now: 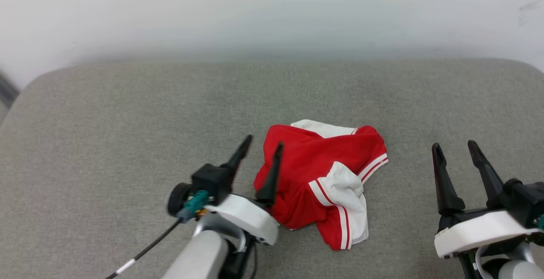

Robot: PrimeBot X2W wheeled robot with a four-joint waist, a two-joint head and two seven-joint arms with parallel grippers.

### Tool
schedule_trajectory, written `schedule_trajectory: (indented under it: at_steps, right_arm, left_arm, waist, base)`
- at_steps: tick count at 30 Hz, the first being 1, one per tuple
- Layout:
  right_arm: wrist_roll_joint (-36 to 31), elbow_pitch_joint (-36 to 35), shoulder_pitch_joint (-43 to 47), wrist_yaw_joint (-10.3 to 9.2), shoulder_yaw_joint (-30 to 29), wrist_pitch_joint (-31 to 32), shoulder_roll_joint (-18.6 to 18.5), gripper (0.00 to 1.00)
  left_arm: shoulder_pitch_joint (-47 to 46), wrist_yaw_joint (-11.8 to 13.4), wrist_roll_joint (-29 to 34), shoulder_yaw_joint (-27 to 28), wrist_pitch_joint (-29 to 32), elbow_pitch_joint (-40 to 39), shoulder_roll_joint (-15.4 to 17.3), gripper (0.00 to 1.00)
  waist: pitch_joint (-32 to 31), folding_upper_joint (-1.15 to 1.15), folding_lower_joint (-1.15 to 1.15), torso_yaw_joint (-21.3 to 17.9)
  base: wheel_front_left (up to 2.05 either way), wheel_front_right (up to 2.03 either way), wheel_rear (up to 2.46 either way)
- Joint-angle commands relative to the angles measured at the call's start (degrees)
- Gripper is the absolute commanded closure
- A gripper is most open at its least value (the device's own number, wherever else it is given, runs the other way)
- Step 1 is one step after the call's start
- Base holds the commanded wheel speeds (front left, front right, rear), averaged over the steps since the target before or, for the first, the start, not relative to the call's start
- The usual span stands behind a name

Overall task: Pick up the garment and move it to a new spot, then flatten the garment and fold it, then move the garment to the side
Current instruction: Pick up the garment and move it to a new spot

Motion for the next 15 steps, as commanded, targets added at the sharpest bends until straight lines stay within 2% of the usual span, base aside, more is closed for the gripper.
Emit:
schedule_trajectory:
  at_steps: [1, 3, 4, 10, 15]
  right_arm:
    - [0.01, -0.1, 1.19, -0.04, -0.03, 0.27, 0.07, 0.0]
    - [0.29, -0.17, 1.73, -0.04, -0.18, 0.48, 0.07, 0.0]
    - [0.29, -0.17, 1.73, -0.04, -0.18, 0.48, 0.07, 0.0]
    - [0.75, -0.09, 3.66, -0.04, -0.7, 1.1, 0.07, 0.0]
    - [1.31, -0.24, 5.06, -0.04, -1.48, 1.79, 0.07, 0.0]
  left_arm:
    - [1.24, 1.22, -0.12, 1.59, -0.54, -0.68, 1.25, 0.0]
    - [2.19, 2.78, 0.14, 3.58, -0.86, -1.57, 2.48, 0.0]
    - [2.19, 2.78, 0.14, 3.58, -0.86, -1.57, 2.48, 0.0]
    - [6.71, 6.89, 0.31, 9.2, -1.07, -4.38, 7.41, 0.0]
    - [10.79, 8.06, -0.76, 12.32, -1.16, -7.49, 10.52, 0.0]
  waist:
    - [-1.35, 0.0, 0.0, 0.72]
    - [-1.97, 0.0, 0.0, 0.86]
    - [-1.97, 0.0, 0.0, 0.86]
    - [-3.32, 0.0, 0.0, 0.84]
    - [-3.87, 0.0, 0.0, 0.7]
  base:
    - [0.0, 0.0, 0.0]
    - [0.0, 0.0, 0.0]
    - [0.0, 0.0, 0.0]
    - [0.0, 0.0, 0.0]
    - [0.0, 0.0, 0.0]
